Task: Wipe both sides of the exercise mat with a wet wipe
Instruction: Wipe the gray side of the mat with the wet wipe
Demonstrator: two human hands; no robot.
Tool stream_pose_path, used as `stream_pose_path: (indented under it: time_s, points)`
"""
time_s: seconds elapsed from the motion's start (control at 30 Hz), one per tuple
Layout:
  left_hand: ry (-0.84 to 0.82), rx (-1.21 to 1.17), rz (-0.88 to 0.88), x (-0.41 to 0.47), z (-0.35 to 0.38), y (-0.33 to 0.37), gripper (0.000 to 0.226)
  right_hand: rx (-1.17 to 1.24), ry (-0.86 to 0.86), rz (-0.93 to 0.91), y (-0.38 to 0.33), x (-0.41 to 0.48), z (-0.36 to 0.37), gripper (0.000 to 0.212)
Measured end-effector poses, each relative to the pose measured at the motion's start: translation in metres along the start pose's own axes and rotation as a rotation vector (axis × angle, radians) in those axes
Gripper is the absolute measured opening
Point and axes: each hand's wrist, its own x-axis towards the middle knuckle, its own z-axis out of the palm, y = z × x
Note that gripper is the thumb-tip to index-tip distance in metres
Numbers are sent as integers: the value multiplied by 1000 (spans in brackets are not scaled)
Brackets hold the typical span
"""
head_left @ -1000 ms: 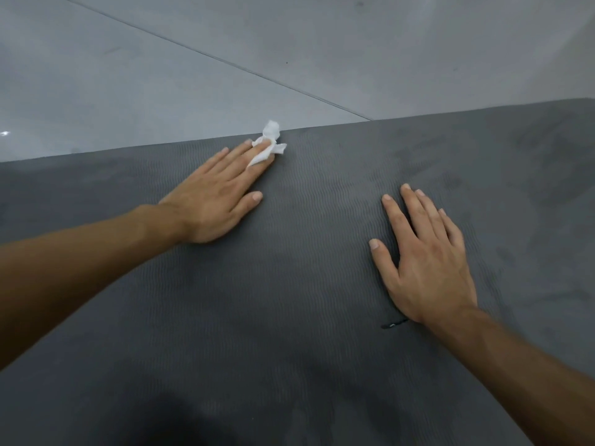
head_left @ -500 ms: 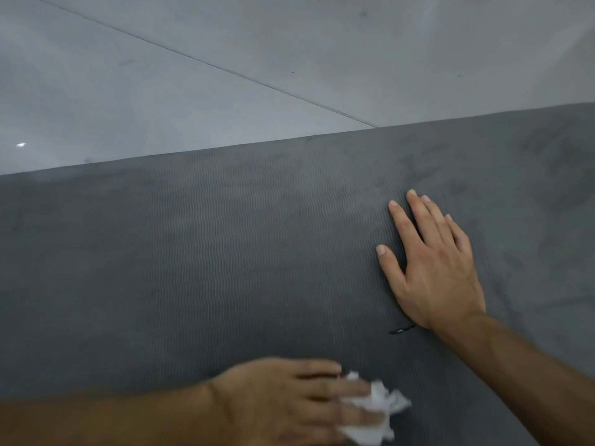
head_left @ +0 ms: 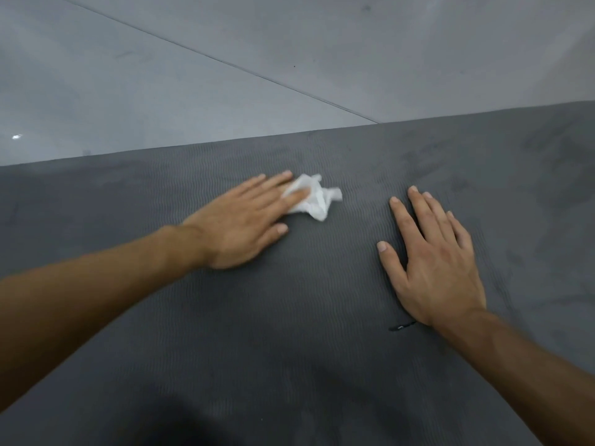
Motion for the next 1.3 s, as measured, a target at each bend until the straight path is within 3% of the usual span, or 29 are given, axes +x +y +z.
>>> stream_pose_path:
  time_s: [0.13,0.23,0.4,0.63,0.8,0.97,1.13,1.3]
  points:
    - [90,-56,-221,-1,-2,-39,72,0,4,2,1,0,0,68]
    - [114,-68,-260,-10,5,-41,67,-1,2,-2,1,0,1,68]
    - [74,-75,43,-28,18,29,69,4,12,-2,1,1,1,68]
    - [22,131,458,-63,43,115,66,-4,9,-7,1,0,1,69]
    - [11,190,527,-70,44,99,62,-23,2,-12,1,0,1,69]
    - [11,111,292,-70,35,42,62,-52,-16,-23,1,-1,3,69]
    - [49,-36,-164,-75,23,-29,66,-60,-26,-20,-1,-2,5,70]
    - [140,-92,-467,-84,24,-69,73,-30,-84,-21,-18,-9,4,74]
